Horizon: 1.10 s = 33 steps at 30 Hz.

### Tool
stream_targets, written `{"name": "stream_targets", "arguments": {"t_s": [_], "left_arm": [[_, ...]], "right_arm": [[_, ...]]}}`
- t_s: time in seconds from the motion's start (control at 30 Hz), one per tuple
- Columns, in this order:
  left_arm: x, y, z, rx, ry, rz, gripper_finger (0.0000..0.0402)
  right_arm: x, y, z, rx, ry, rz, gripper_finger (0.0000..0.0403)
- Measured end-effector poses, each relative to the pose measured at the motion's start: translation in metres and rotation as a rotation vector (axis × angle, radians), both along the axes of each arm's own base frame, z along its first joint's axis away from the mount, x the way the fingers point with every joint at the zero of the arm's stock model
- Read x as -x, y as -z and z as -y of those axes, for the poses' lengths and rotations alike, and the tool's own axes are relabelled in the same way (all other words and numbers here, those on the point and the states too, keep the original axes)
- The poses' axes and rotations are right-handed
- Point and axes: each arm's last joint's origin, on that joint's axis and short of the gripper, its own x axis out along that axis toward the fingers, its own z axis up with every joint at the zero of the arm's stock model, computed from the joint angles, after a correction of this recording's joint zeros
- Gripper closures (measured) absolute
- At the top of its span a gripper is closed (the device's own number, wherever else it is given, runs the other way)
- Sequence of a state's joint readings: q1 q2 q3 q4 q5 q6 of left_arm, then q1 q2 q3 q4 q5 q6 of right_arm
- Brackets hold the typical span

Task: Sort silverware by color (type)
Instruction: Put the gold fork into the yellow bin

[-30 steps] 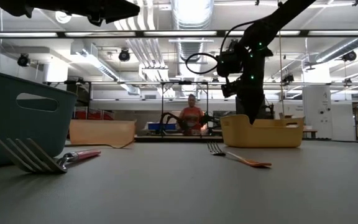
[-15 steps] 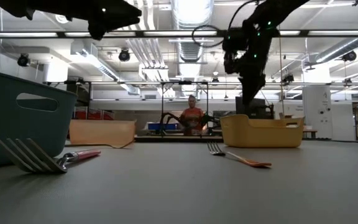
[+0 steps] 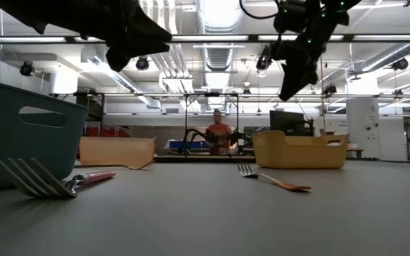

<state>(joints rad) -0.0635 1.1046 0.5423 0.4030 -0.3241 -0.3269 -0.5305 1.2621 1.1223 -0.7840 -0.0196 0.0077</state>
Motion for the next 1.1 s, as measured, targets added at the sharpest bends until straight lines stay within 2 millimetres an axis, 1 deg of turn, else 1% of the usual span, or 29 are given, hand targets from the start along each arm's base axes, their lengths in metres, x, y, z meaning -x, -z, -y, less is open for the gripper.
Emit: {"name": "stream_targets", "arguments": {"t_s": [0.1, 0.23, 0.43, 0.57, 0.7, 0.83, 1.1], "left_arm": [[-0.002, 0.001, 0.000, -0.003, 0.000, -0.006, 0.0286], [-0.005, -0.006, 0.000, -0.009, 0.001, 0.013, 0.0286], [-0.007, -0.014, 0.000, -0.014, 0.003, 0.030, 0.0286], [-0.007, -0.014, 0.000, -0.026, 0.005, 0.021, 0.0286], [-0.007, -0.013, 0.000, -0.026, 0.005, 0.020, 0.0286], [-0.007, -0.013, 0.000, -0.032, 0.006, 0.019, 0.0286], [-0.007, -0.013, 0.000, -0.052, 0.008, 0.014, 0.0286]], "right_arm": [[0.003, 0.007, 0.003, 0.034, 0.037, -0.053, 0.0288], [-0.001, 0.023, 0.010, 0.061, 0.047, -0.145, 0.0281], [-0.011, 0.061, 0.027, -0.028, -0.006, -0.333, 0.0280], [-0.021, 0.077, 0.040, -0.080, -0.037, -0.383, 0.0280], [-0.031, 0.083, 0.046, -0.119, -0.068, -0.375, 0.0280], [-0.037, 0.086, 0.050, -0.108, -0.068, -0.363, 0.0280], [-0.042, 0.093, 0.054, -0.084, -0.064, -0.332, 0.0280]]}}
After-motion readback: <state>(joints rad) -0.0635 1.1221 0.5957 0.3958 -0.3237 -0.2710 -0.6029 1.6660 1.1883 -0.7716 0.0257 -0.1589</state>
